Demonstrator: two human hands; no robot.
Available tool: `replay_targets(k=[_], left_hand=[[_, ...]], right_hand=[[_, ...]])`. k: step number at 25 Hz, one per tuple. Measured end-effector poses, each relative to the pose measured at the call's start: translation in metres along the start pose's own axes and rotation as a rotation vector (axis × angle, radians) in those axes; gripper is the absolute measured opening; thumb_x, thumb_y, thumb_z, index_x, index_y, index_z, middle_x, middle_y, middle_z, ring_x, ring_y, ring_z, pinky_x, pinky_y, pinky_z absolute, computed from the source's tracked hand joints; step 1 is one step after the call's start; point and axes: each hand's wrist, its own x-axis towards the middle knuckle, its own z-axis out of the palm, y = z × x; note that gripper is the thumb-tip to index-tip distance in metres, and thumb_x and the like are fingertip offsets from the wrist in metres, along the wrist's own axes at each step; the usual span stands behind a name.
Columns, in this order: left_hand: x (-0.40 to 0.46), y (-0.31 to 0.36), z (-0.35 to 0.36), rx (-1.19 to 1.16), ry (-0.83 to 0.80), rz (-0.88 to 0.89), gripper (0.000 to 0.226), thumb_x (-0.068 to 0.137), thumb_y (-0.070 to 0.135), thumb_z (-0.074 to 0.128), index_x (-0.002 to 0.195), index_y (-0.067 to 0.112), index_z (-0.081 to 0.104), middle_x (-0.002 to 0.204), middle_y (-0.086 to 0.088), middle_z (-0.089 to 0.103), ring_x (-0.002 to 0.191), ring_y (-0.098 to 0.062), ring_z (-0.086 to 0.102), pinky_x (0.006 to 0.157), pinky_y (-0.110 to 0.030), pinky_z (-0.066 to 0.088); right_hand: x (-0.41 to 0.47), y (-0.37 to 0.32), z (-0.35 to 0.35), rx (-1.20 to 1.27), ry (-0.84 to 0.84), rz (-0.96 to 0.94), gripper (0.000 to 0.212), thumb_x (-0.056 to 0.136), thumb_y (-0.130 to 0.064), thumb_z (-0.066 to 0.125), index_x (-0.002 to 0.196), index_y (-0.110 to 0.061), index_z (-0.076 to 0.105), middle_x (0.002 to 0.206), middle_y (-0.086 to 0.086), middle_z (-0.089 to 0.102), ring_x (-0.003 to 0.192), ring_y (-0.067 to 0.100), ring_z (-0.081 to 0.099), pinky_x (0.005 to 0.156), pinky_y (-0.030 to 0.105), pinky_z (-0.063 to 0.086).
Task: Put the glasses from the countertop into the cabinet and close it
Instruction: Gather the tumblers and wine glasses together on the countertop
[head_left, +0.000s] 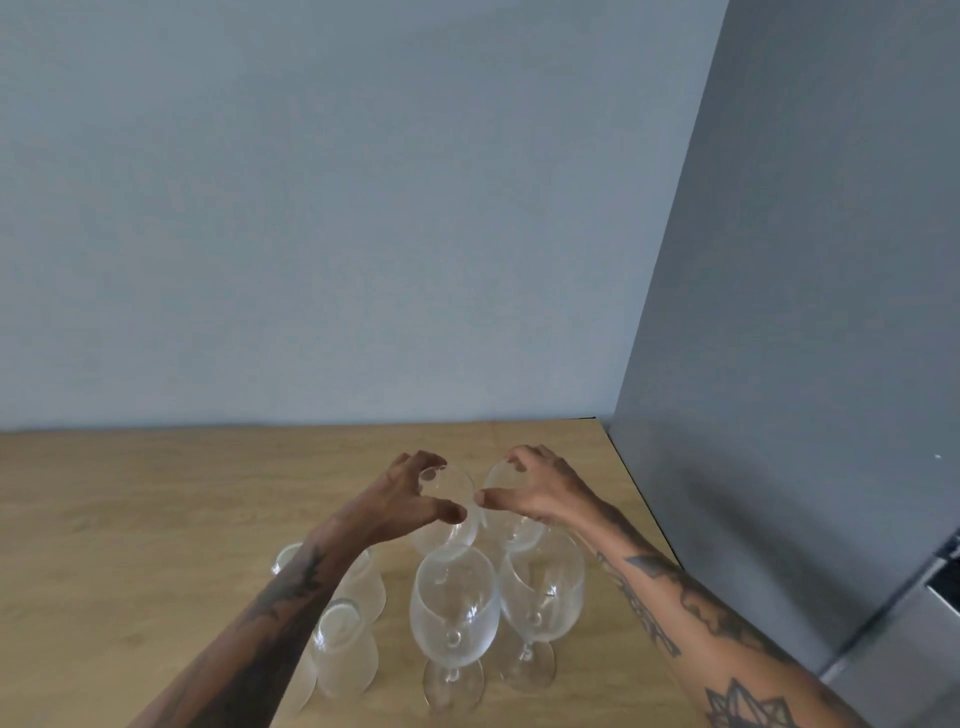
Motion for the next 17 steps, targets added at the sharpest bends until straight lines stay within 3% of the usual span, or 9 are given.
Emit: replay_targets(k=[4, 8, 10, 14, 17], left_hand=[[-0.032, 0.010, 0.004, -0.078, 0.145, -0.038, 0.079, 0.073, 0.051, 0.077, 0.141, 0.024, 0.049, 0.133, -0.003, 0.051, 0.122, -0.022, 0.053, 0.101, -0.036, 0.045], [-0.075, 0.000, -0.017, -0.047, 0.487, -0.016, 0.045, 0.084, 0.021, 0.076, 0.126, 0.011, 0.064, 0.115, -0.009, 0.063, 0.110, -0.026, 0.061, 0.093, -0.037, 0.052], [-0.096, -0.019, -0.035, 0.025, 0.566, -0.058, 0.036, 0.085, 0.012, 0.075, 0.120, 0.008, 0.068, 0.110, -0.013, 0.066, 0.103, -0.029, 0.064, 0.091, -0.036, 0.053], [-0.134, -0.064, -0.053, 0.133, 0.496, -0.222, 0.041, 0.083, 0.019, 0.077, 0.122, 0.012, 0.066, 0.115, -0.013, 0.065, 0.093, -0.022, 0.061, 0.086, -0.031, 0.050], [-0.150, -0.097, -0.054, 0.227, 0.316, -0.320, 0.065, 0.076, 0.028, 0.082, 0.135, 0.015, 0.057, 0.128, -0.013, 0.058, 0.106, -0.025, 0.060, 0.094, -0.032, 0.049]], right_hand=[[-0.015, -0.001, -0.011, 0.074, -0.007, 0.002, 0.094, 0.073, -0.066, 0.068, 0.148, -0.019, 0.035, 0.152, 0.010, 0.040, 0.139, 0.025, 0.040, 0.108, 0.035, 0.037], [-0.038, -0.021, -0.033, 0.126, 0.204, -0.156, 0.077, 0.084, -0.055, 0.062, 0.146, -0.017, 0.036, 0.149, 0.014, 0.041, 0.137, 0.031, 0.040, 0.112, 0.041, 0.038], [-0.055, -0.048, -0.036, 0.189, 0.289, -0.277, 0.065, 0.086, -0.044, 0.064, 0.141, -0.016, 0.043, 0.143, 0.013, 0.046, 0.133, 0.029, 0.043, 0.111, 0.039, 0.038], [-0.096, -0.116, -0.016, 0.210, 0.265, -0.557, 0.048, 0.087, -0.029, 0.067, 0.130, -0.010, 0.056, 0.132, 0.011, 0.054, 0.121, 0.026, 0.054, 0.104, 0.035, 0.044], [-0.099, -0.161, 0.036, 0.031, 0.078, -0.602, 0.049, 0.086, -0.031, 0.067, 0.128, -0.008, 0.057, 0.131, 0.011, 0.054, 0.118, 0.025, 0.057, 0.103, 0.035, 0.047]])
